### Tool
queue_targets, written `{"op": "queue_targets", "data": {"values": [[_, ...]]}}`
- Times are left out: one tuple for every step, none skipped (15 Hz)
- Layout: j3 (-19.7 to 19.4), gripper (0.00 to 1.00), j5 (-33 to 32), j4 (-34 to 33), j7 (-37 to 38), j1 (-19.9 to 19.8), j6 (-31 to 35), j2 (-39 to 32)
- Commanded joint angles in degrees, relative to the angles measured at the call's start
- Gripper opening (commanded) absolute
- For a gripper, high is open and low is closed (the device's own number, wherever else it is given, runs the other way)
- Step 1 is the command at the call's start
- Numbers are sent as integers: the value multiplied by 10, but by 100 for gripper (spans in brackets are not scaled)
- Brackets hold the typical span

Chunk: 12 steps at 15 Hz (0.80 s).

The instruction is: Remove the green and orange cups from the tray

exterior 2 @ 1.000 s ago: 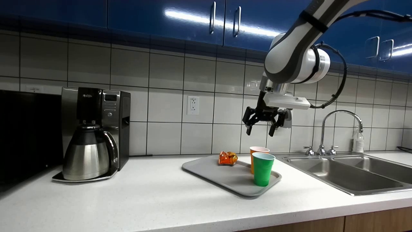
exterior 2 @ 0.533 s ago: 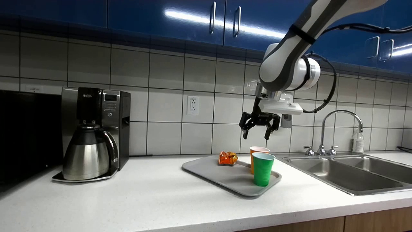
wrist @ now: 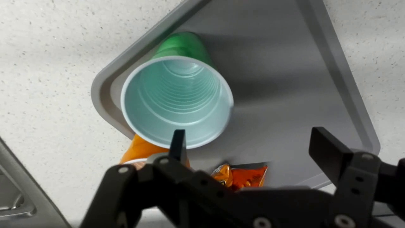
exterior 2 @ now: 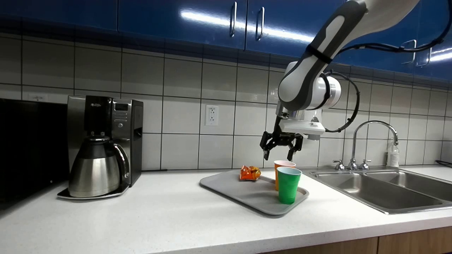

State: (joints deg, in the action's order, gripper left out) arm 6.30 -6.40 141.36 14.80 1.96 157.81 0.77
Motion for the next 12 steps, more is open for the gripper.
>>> {"op": "queue_targets", "data": {"values": [[-11, 100, -13, -30, 3, 6, 2, -36], [-13, 100, -11, -33, 2, 8, 1, -42], [-15, 100, -12, -36, 2, 10, 0, -48], [-16, 100, -11, -38, 1, 11, 0, -54], [-18, 100, -11, -40, 0, 12, 0, -59], [-20, 100, -10, -42, -1, 14, 0, -64], [-22, 100, -9, -44, -1, 16, 0, -68], [-23, 100, -9, -45, -2, 17, 0, -73], [-25, 100, -9, -46, -2, 19, 0, -76], [-27, 100, -9, -47, -2, 20, 1, -80], [-29, 100, -9, -49, -2, 22, 2, -83], [-30, 100, -8, -49, -3, 22, 3, -86]]}}
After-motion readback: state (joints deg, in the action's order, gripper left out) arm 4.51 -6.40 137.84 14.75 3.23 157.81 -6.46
